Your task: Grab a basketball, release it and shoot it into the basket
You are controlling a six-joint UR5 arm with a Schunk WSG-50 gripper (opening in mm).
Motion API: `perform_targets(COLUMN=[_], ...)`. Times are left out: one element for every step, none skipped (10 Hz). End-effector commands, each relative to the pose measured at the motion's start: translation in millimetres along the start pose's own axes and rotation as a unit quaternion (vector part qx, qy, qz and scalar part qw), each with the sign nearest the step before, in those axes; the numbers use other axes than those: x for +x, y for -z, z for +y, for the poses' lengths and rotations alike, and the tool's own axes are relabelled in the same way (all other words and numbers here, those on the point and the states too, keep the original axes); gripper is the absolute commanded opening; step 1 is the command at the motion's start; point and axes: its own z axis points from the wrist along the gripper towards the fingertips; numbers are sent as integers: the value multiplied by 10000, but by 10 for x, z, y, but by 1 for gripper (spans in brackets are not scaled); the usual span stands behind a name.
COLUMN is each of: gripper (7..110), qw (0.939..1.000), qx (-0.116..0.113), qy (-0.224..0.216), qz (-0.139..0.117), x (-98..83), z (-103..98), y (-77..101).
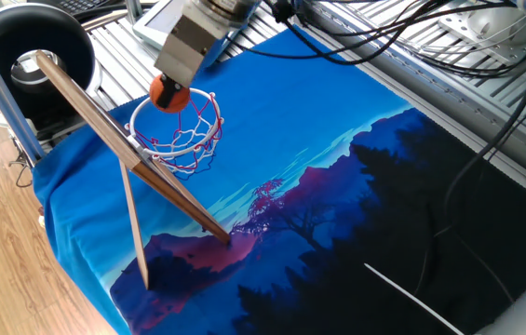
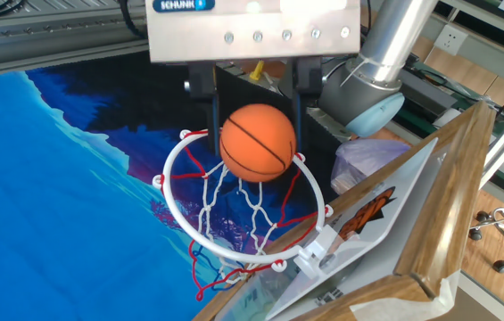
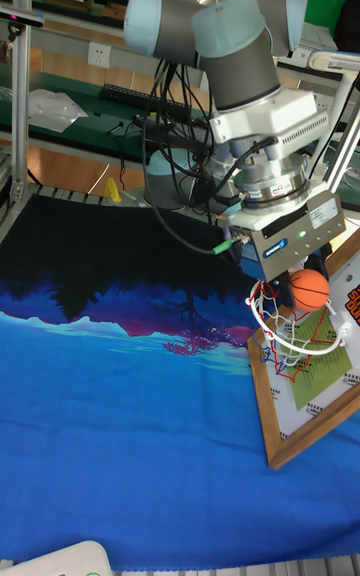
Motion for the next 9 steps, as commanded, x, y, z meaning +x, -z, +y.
perform_targets(gripper=[7,7,7,7,7,7,22,22,44], qw=[9998,9997,9996,9995,9994,9995,9995,9994,9993], qx=[-21,25,57,72,56,-1,9,34,7], qy=[-61,-68,-37,-42,-27,65,73,78,189], qz=[178,219,279,298,334,307,305,322,316], x=[98,118,148,159,178,164,163,172,166], z=[35,15,2,6,21,48,42,28,27], y=[-44,-45,-45,-48,-45,-43,-43,-40,-30])
